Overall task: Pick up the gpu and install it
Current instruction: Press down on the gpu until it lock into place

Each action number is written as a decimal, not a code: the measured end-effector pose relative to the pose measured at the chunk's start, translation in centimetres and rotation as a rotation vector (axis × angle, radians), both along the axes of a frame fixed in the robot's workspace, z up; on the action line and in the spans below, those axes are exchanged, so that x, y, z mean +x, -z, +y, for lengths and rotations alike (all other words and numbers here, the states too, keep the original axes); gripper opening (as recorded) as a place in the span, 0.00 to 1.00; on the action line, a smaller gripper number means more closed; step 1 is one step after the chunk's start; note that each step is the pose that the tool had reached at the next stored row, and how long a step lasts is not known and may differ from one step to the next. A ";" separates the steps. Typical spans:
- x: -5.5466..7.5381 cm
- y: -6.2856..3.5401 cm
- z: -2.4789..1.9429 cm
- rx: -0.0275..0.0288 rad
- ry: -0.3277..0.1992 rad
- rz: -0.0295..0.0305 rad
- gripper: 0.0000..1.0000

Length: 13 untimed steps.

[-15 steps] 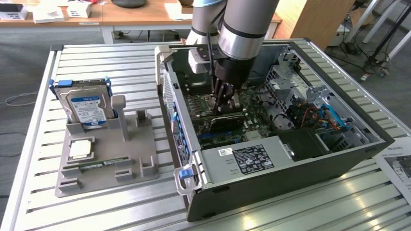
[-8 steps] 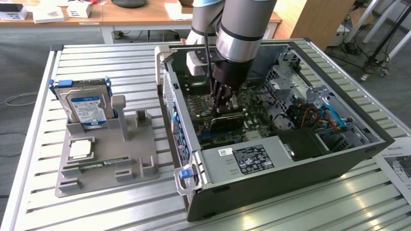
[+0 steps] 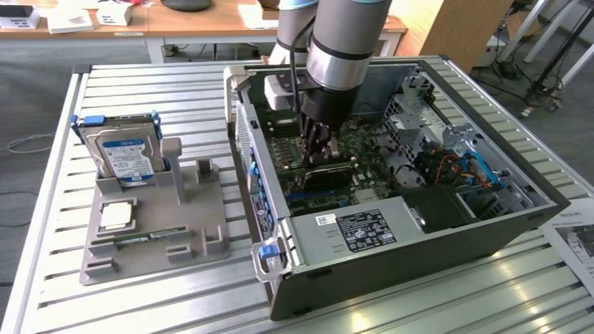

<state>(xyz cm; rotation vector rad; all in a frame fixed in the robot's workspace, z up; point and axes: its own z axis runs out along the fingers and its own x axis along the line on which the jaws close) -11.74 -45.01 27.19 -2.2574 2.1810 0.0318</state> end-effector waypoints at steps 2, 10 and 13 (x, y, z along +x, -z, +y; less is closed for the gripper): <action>0.0 0.04 0.00 -0.0030 0.000 0.0000 0.11; 0.0 0.45 0.00 -0.0048 0.000 -0.0004 0.11; 0.0 0.53 -0.01 -0.0053 0.000 -0.0002 0.11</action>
